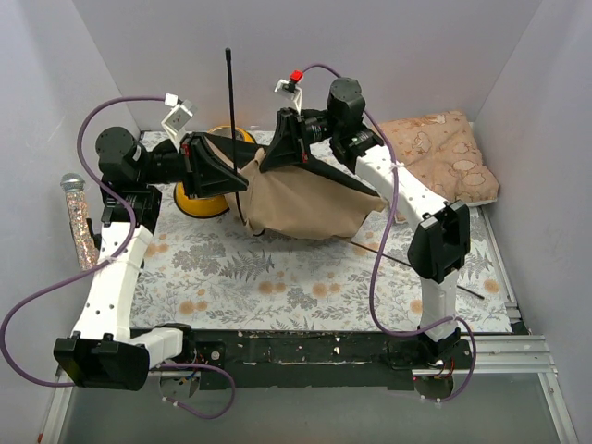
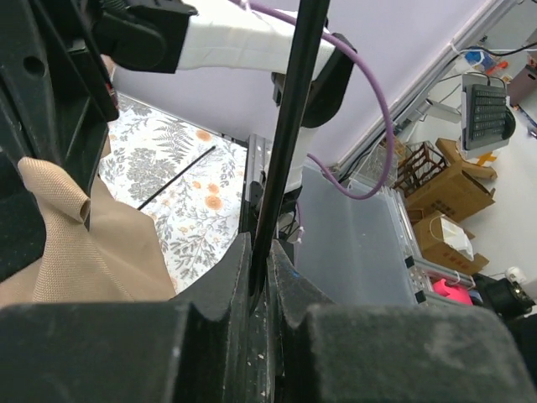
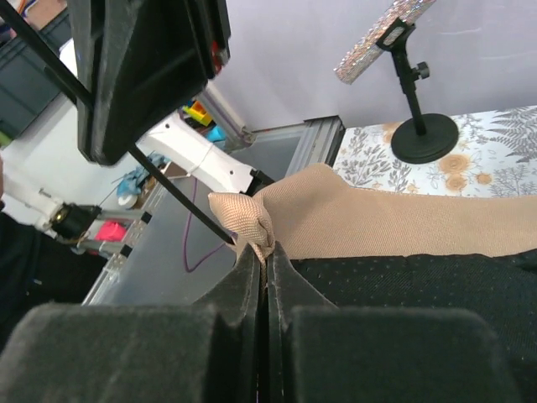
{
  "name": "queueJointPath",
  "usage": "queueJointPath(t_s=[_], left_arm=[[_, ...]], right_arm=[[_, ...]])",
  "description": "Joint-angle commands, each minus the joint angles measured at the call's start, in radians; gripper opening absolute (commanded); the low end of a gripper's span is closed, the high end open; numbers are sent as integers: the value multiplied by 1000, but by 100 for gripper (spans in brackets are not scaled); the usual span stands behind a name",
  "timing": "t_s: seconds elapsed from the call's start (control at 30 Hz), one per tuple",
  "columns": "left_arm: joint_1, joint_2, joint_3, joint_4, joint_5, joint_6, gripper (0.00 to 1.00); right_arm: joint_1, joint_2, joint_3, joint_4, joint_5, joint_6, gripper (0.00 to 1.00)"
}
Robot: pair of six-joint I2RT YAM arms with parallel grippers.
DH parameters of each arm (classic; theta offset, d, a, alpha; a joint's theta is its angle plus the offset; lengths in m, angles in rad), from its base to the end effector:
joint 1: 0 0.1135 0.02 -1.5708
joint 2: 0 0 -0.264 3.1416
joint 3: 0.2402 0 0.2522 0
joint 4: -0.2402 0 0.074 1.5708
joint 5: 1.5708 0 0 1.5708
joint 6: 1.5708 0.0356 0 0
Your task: Set up the pet tent
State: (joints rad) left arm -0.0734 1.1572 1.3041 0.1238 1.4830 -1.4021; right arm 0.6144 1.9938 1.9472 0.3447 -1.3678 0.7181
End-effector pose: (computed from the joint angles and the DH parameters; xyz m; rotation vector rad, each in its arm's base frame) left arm 0.2186 -0.0516 0.4711 0.4233 1.9516 -1.9929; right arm 0.3504 0.2899 0.4266 -1.3112 1.3187 1.8450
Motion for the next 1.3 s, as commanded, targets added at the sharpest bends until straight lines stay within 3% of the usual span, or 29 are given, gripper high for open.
queueJointPath(t_s=[0.0, 0.07, 0.2, 0.33, 0.4, 0.57, 0.73, 0.9, 1.17, 1.27], left_arm=[[6, -28, -28, -105, 62, 21, 0], [6, -18, 26, -118, 27, 31, 22], [6, 22, 179, -116, -30, 34, 43], [6, 36, 286, -3, -79, -41, 58], [6, 38, 326, 11, -79, -34, 71], [6, 3, 334, 222, -108, -106, 80], [6, 4, 389, 407, -135, -173, 79], [6, 35, 501, 525, -135, -254, 62], [4, 42, 636, 458, -116, -216, 47], [4, 16, 614, 435, -116, -218, 33]], right_arm=[[-4, -73, 81, -128, 122, -88, 1], [-4, -78, 107, -167, 137, -115, 1], [-11, -93, 81, -188, 136, -140, 1], [-24, -98, 71, -225, 141, -173, 1], [-27, -92, 81, -251, 141, -192, 1], [-33, -87, 107, -292, 139, -227, 1], [-48, -89, 147, -392, 157, -290, 1], [-51, -105, 136, -452, 171, -344, 1], [-56, -115, 122, -486, 176, -379, 1], [-54, -113, 125, -478, 168, -378, 1]])
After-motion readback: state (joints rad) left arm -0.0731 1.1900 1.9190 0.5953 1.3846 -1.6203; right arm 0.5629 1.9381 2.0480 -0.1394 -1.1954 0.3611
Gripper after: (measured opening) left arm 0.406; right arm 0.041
